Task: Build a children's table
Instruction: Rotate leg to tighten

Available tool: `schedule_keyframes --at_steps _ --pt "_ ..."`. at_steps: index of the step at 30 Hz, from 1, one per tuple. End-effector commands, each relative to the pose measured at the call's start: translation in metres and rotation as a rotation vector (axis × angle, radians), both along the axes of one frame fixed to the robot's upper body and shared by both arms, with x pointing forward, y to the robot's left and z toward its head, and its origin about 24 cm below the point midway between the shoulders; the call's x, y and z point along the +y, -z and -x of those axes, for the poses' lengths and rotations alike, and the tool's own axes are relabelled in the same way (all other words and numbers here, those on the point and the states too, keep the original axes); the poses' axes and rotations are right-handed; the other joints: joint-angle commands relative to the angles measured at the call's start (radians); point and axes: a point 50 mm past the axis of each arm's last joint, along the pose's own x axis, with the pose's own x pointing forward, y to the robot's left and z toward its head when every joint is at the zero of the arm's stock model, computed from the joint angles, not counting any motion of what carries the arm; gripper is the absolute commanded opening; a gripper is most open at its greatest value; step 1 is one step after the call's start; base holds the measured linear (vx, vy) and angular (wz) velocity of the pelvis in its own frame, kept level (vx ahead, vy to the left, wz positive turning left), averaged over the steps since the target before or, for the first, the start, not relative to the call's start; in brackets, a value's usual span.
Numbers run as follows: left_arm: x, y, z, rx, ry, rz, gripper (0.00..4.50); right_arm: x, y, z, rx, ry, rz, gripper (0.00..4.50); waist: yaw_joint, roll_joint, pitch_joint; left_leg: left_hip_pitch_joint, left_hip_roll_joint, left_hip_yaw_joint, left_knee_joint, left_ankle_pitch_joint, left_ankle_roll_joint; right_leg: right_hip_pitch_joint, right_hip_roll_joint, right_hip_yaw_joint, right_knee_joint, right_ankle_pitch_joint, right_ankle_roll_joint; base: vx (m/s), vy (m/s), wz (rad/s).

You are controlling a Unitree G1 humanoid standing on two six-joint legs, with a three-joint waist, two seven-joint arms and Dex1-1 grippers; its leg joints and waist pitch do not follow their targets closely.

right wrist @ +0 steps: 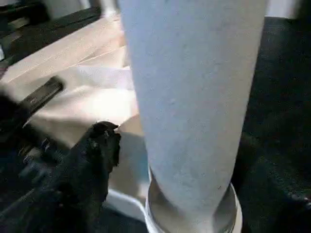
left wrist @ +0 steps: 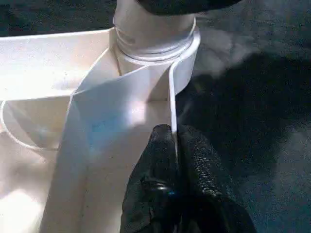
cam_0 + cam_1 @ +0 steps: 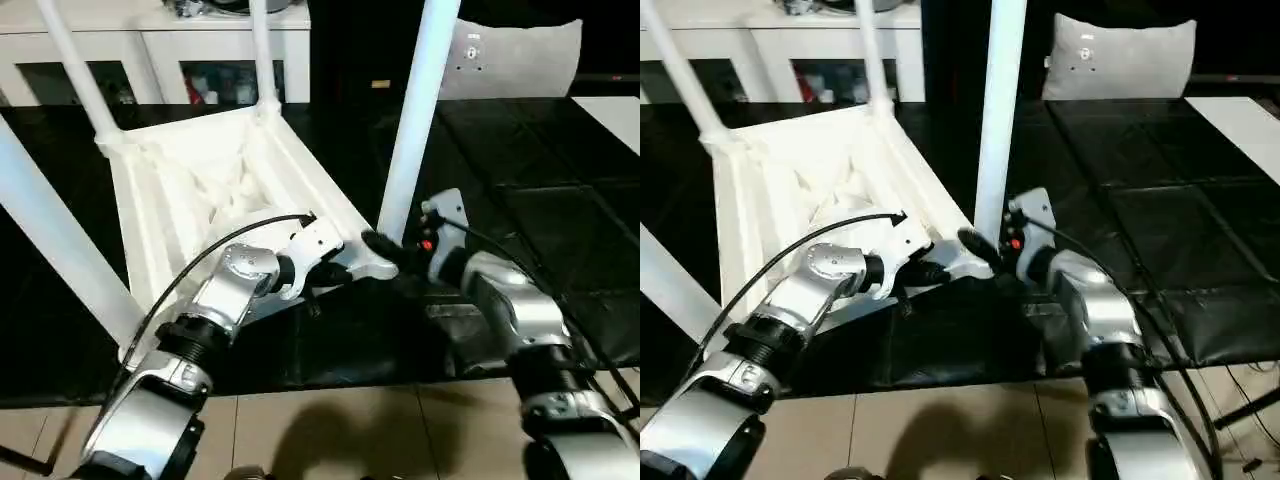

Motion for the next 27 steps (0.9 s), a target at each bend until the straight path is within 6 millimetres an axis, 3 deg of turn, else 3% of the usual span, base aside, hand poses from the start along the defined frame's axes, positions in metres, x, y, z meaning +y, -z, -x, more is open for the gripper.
schedule_keyframes --at_steps 1,4,8,12,18,27 --pt "-0.004 -0.015 0.0 -0.063 0.088 0.02 0.0 -0.002 -0.01 0.002 -0.045 -0.065 -0.001 4.05 0.001 0.001 -0.08 0.002 0.08 -0.042 -0.059 0.018 0.119 0.077 -0.123 0.089 -0.066 -0.153 -0.053 0.0 0.0 0.0" --pt "0.006 -0.014 0.005 -0.062 0.19 -0.014 0.0 -0.015 -0.015 0.009 -0.032 -0.176 0.034 4.41 0.013 -0.001 -0.078 0.003 0.078 -0.039 -0.059 -0.009 0.115 0.077 -0.121 0.088 -0.071 -0.191 -0.033 0.0 0.0 0.0" --pt "0.014 -0.013 0.012 -0.046 0.328 -0.062 0.0 -0.022 -0.016 0.018 0.012 -0.328 0.089 4.41 0.024 -0.001 -0.078 0.004 0.076 -0.038 -0.059 -0.014 0.11 0.075 -0.119 0.087 -0.075 -0.223 -0.017 0.0 0.0 0.0" --pt "0.017 -0.01 0.018 -0.032 0.426 -0.12 0.0 -0.021 -0.014 0.025 0.049 -0.448 0.124 4.41 0.036 -0.001 -0.08 0.007 0.081 -0.039 -0.058 -0.008 0.112 0.071 -0.122 0.087 -0.07 -0.203 -0.032 0.0 0.0 0.0" --pt "0.018 -0.01 0.024 -0.017 0.527 -0.144 0.0 -0.012 -0.009 0.035 0.114 -0.596 0.111 3.81 0.055 0.0 -0.079 0.009 0.084 -0.039 -0.059 -0.01 0.1 0.069 -0.123 0.088 -0.072 -0.221 -0.033 0.0 0.0 0.0" --pt "0.02 -0.01 0.024 -0.012 0.536 -0.142 0.0 -0.006 -0.007 0.037 0.148 -0.65 0.076 3.05 0.053 -0.005 -0.077 0.006 0.076 -0.037 -0.061 -0.028 0.082 0.073 -0.121 0.086 -0.081 -0.277 0.005 0.0 0.0 0.0"
